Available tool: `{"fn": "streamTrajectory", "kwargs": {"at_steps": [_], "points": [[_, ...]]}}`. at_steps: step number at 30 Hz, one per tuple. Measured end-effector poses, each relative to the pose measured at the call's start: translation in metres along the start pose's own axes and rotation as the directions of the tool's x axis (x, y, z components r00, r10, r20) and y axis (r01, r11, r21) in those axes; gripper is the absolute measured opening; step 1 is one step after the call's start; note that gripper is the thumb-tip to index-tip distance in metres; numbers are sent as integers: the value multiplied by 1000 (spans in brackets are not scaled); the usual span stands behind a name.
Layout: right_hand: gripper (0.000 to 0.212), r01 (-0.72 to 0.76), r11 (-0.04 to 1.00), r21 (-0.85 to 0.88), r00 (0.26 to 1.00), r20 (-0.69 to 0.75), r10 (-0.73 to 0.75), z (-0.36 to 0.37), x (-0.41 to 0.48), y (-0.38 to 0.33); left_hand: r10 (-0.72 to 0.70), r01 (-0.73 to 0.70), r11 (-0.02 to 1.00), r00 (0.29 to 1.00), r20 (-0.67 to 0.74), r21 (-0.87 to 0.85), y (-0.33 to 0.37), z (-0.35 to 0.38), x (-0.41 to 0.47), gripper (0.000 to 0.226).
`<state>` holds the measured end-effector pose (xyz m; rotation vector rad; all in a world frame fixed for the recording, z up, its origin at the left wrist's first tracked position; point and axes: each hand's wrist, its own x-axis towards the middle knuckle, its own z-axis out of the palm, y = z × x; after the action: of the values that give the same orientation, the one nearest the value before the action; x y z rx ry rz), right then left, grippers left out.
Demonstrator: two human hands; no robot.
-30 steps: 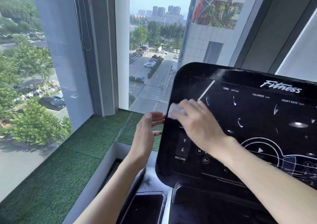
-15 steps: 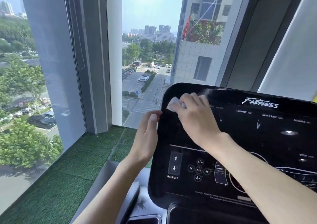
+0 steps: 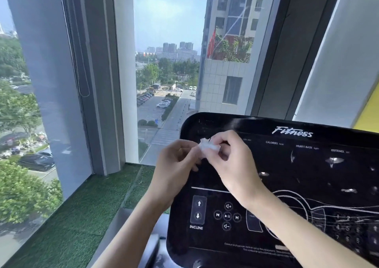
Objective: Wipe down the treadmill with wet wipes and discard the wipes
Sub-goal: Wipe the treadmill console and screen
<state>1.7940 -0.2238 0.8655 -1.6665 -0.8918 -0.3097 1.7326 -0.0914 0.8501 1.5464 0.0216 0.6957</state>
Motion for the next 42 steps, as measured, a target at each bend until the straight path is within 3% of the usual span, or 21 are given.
{"fn": "streamTrajectory", "kwargs": {"at_steps": [3, 6, 9, 13, 18, 20, 24, 32, 34, 38, 42], "points": [[36, 221, 958, -182, 975, 51, -215, -1, -12, 5, -50, 38, 991, 995, -86, -130, -1, 8, 1, 7], [47, 368, 853, -370, 929, 103, -356, -4, -11, 12, -41, 36, 994, 998, -48, -106, 4, 14, 2, 22], [38, 397, 810, -431, 909, 64, -412, -7, 8, 16, 15, -16, 1000, 1000, 6, 7, 13, 15, 6, 34], [27, 450, 697, -558, 881, 150, -449, -2, 44, 10, 136, -112, 983, 977, -164, 147, 12, 14, 26, 26], [25, 567, 403, -719, 802, 369, -469, 3, 68, 27, 200, -160, 943, 974, -109, 293, 0, 12, 35, 36], [26, 548, 401, -734, 805, 334, -490, -11, 68, 32, 188, -157, 943, 979, -79, 295, -5, 6, 34, 40], [25, 422, 496, -759, 850, 142, -507, -29, 62, 36, 155, -147, 927, 988, 3, 346, -12, 0, 30, 47], [24, 562, 333, -757, 798, 390, -460, -18, 54, 39, 236, -232, 865, 971, 48, 444, -14, 4, 33, 55], [20, 541, 380, -751, 814, 353, -462, -25, 53, 39, 210, -222, 856, 975, 79, 466, -12, 1, 30, 56], [16, 384, 581, -718, 873, 76, -482, -34, 45, 41, 164, -258, 778, 963, 212, 573, -8, -4, 24, 59], [19, 494, 456, -740, 832, 250, -496, -17, 25, 43, 171, -284, 736, 956, 237, 614, -8, -4, 23, 61]]}}
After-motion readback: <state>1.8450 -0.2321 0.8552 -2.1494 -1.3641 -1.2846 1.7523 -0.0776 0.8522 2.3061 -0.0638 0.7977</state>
